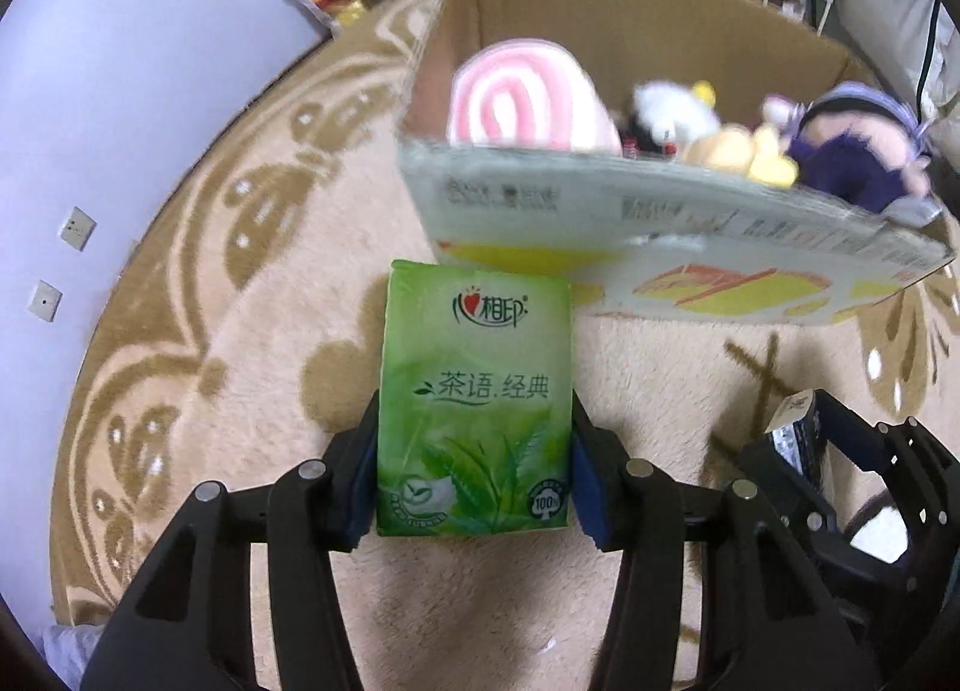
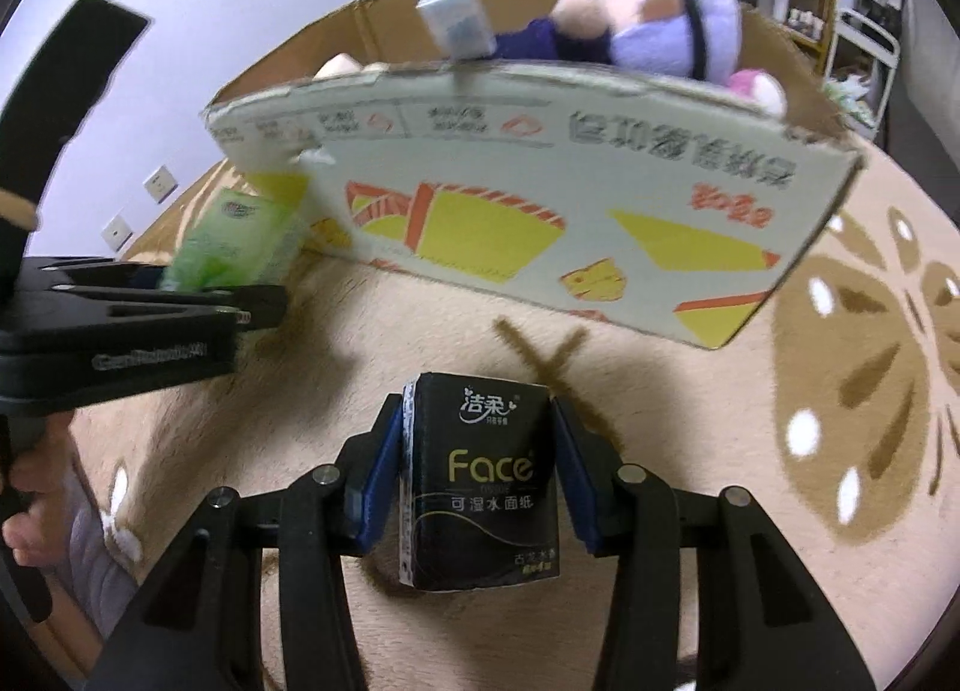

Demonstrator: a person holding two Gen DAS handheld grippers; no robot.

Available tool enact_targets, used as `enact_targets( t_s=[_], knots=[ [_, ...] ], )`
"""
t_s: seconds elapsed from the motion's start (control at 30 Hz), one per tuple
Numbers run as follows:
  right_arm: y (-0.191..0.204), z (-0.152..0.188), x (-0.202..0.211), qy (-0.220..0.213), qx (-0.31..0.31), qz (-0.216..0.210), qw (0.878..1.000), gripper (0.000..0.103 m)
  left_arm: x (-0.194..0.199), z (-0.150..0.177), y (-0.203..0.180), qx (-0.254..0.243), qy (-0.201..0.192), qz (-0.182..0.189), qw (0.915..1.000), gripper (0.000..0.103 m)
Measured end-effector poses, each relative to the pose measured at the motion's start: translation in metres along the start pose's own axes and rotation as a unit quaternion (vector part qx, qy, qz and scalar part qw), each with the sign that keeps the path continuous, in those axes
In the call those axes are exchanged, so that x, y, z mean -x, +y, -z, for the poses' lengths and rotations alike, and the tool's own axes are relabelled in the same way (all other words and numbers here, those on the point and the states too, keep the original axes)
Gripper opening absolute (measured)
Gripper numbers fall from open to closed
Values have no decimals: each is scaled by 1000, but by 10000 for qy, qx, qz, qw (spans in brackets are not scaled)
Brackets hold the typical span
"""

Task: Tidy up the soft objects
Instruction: 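Grasp the green tissue pack with the left tool while the right tool grasps the black Face pack, then lift the green pack with the left tool while the right tool drops the Face pack into the box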

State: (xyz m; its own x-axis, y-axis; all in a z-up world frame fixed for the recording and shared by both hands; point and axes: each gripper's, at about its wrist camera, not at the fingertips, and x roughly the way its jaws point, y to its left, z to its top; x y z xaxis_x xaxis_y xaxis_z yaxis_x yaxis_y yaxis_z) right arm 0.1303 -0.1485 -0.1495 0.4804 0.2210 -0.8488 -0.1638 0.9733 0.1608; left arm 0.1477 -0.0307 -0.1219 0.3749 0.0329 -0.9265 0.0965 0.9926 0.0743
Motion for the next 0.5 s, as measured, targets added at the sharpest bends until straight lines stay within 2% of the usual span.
enact_targets(
  t_s=[0.2,0.4,0.5],
  knots=[
    [-2,0,22,-324,-66,375,9987,50,40,6,-6,-107,-570,-337,9977,51],
    [-1,0,55,-779,-30,878,9931,50,68,0,0,-33,-861,-279,9959,51],
    [2,-2,68,-979,-64,972,9904,50,75,-1,8,47,-988,-212,9949,51]
  ],
)
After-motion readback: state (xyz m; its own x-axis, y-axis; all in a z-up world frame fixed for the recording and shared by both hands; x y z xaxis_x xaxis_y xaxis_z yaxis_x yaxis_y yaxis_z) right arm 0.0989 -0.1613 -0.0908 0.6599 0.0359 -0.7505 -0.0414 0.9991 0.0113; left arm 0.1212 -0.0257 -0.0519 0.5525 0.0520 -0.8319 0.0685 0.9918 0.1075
